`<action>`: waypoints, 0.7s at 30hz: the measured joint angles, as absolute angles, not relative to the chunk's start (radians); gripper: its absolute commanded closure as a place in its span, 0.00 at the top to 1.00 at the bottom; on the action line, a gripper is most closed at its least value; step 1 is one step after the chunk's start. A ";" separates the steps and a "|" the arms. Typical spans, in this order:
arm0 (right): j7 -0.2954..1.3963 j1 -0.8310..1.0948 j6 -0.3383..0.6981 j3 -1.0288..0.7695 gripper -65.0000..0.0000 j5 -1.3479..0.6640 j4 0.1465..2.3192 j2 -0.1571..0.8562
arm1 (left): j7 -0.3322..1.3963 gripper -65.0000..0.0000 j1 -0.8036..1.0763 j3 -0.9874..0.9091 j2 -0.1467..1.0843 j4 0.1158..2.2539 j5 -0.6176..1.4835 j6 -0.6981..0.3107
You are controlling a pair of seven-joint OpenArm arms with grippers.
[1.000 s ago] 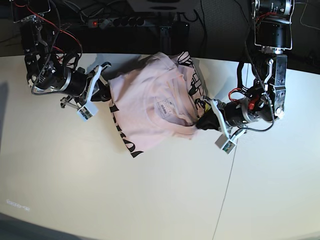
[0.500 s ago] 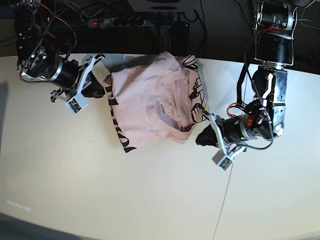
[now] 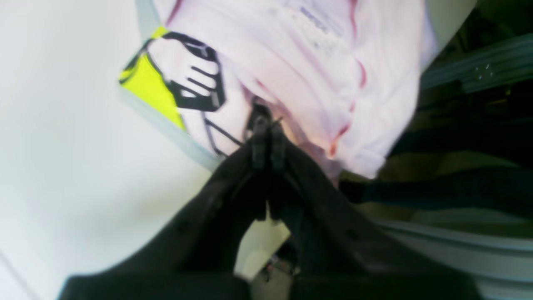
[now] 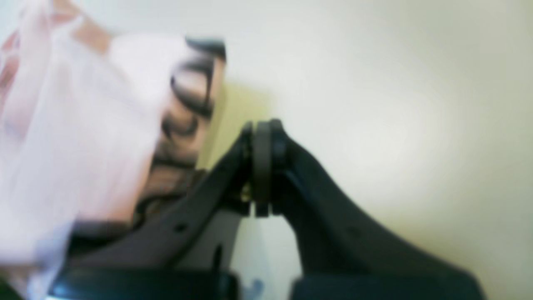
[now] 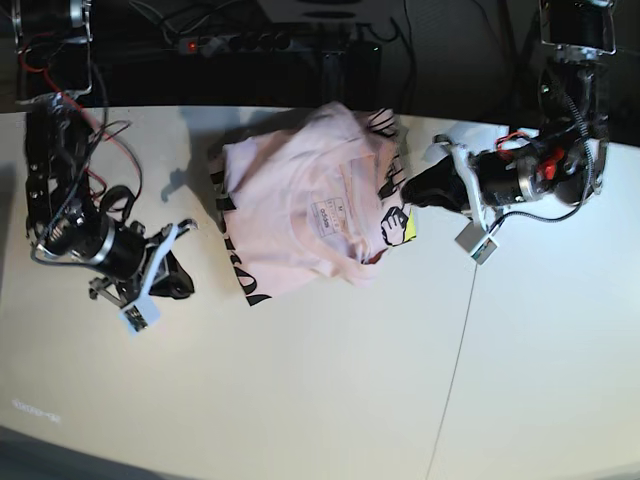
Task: Fold the T-shirt properly
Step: 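Square the folded shirt's sides with both grippers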
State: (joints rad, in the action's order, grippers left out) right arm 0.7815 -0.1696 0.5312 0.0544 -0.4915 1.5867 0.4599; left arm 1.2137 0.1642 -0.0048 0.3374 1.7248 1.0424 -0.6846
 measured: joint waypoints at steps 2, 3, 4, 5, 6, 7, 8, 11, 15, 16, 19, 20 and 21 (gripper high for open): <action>0.776 -0.253 0.531 0.118 0.00 -0.485 1.499 0.435 | 1.214 0.00 0.213 -0.004 0.323 1.743 1.061 -0.685; 0.774 -0.286 0.532 0.149 0.00 -0.485 1.459 0.423 | 1.217 0.00 0.242 -0.003 0.309 1.750 1.068 -0.684; 0.779 -0.315 0.532 0.179 0.00 -0.478 1.417 0.408 | 1.223 0.00 0.265 -0.001 0.294 1.755 1.067 -0.686; 0.785 -0.345 0.532 0.203 0.00 -0.467 1.376 0.390 | 1.230 0.00 0.280 0.001 0.279 1.760 1.066 -0.686; 0.787 -0.374 0.531 0.228 0.00 -0.452 1.338 0.374 | 1.228 0.00 0.289 0.001 0.265 1.769 1.067 -0.685; 0.785 -0.403 0.531 0.250 0.00 -0.443 1.302 0.356 | 1.222 0.00 0.295 0.000 0.257 1.781 1.068 -0.685; 0.778 -0.432 0.531 0.271 0.00 -0.433 1.271 0.339 | 1.221 0.00 0.302 -0.001 0.246 1.792 1.071 -0.685; 0.760 -0.509 0.532 0.331 0.00 -0.398 1.191 0.290 | 1.216 0.00 0.350 0.019 0.224 1.827 1.068 -0.685; 0.748 -0.547 0.532 0.382 0.00 -0.369 1.108 0.238 | 1.224 0.00 0.401 0.076 0.225 1.868 1.056 -0.685; 0.746 -0.551 0.532 0.386 0.00 -0.364 1.088 0.224 | 1.222 0.00 0.401 0.088 0.224 1.869 1.055 -0.685; 0.733 -0.563 0.532 0.387 0.00 -0.324 1.045 0.191 | 1.210 0.00 0.405 0.143 0.227 1.870 1.014 -0.685; 0.721 -0.565 0.532 0.387 0.00 -0.320 1.035 0.184 | 1.188 0.00 0.410 0.163 0.227 1.870 0.984 -0.685; 0.720 -0.566 0.532 0.387 0.00 -0.321 1.022 0.179 | 1.163 0.00 0.413 0.184 0.227 1.870 0.954 -0.685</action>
